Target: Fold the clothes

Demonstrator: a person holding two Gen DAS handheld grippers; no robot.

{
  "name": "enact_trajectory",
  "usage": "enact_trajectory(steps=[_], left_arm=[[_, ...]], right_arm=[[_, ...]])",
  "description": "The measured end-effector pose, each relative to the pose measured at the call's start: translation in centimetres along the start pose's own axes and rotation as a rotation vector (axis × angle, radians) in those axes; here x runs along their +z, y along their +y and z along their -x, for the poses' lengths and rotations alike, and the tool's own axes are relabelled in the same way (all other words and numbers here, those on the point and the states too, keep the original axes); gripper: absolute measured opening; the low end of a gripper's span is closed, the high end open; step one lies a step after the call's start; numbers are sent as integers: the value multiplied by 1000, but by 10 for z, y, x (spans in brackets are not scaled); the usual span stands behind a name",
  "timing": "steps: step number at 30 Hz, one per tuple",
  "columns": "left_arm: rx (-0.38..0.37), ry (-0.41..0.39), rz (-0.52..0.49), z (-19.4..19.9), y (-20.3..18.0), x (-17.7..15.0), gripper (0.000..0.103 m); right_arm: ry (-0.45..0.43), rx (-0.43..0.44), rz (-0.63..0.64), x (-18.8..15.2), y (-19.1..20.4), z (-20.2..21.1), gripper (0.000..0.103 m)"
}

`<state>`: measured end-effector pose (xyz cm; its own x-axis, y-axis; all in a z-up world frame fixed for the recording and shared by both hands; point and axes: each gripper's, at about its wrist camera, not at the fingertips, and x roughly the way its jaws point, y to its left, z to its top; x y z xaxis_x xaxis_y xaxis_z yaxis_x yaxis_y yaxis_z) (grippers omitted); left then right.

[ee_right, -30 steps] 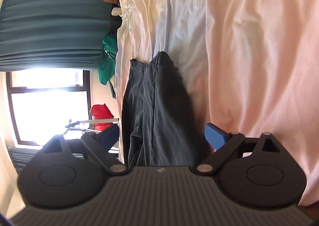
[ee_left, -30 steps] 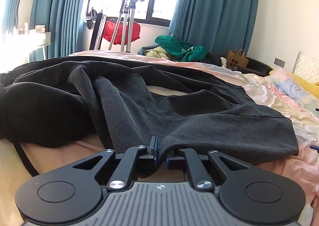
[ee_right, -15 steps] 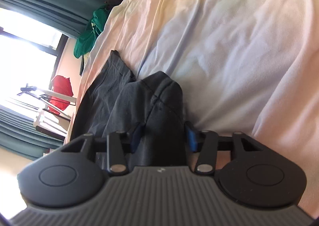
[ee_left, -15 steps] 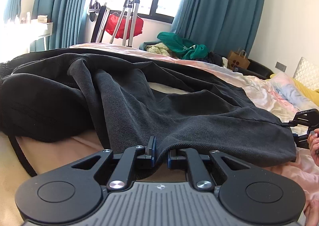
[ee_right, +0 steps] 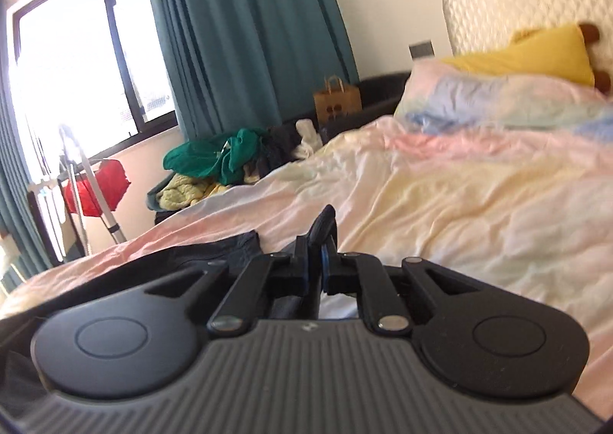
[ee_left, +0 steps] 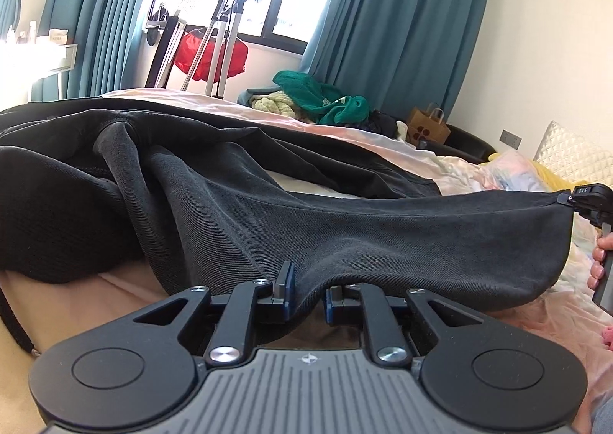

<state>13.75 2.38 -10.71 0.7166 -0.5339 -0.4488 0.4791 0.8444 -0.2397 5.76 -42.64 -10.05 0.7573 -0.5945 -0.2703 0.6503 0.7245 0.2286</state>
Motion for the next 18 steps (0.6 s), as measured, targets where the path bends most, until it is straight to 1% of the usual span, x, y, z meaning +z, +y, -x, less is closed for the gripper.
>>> enact_trajectory(steps=[2, 3, 5, 6, 7, 9, 10, 11, 12, 13, 14, 15, 16, 17, 18], left_arm=[[-19, -8, 8, -1, 3, 2, 15], [-28, -8, 16, -2, 4, 3, 16], [-37, 2, 37, -4, 6, 5, 16], [-34, 8, 43, -5, 6, 5, 16], [-32, 12, 41, -5, 6, 4, 16], [-28, 19, 38, -5, 7, 4, 17], [-29, 21, 43, -5, 9, 3, 18], [-30, 23, 52, -4, 11, 2, 19], [-32, 23, 62, -4, 12, 2, 19], [-32, 23, 68, -4, 13, 1, 19], [-30, 22, 70, -3, 13, 1, 19], [-28, 21, 73, -3, 13, 0, 19], [-24, 23, 77, -3, 12, -2, 20], [-17, 26, 81, -3, 12, -3, 21], [-10, 29, 82, -3, 12, -5, 21]], right_arm=[[97, -25, 33, -9, 1, -19, 10], [167, -27, 21, -16, -4, -29, 11], [334, -19, -66, -31, -25, -49, 12], [366, -30, -116, -35, -36, -52, 12], [379, -26, -201, -39, -50, -51, 14], [412, -4, -413, -46, -76, -45, 22], [428, 8, -521, -50, -88, -42, 32], [441, 9, -598, -53, -96, -37, 43], [452, 7, -667, -56, -102, -31, 47], [440, 4, -698, -55, -105, -24, 53], [421, 0, -718, -53, -107, -17, 63], [403, -3, -738, -52, -109, -10, 70], [394, -30, -713, -47, -106, -4, 83], [387, -64, -676, -41, -101, 2, 85], [403, -103, -563, -33, -89, 5, 86]])
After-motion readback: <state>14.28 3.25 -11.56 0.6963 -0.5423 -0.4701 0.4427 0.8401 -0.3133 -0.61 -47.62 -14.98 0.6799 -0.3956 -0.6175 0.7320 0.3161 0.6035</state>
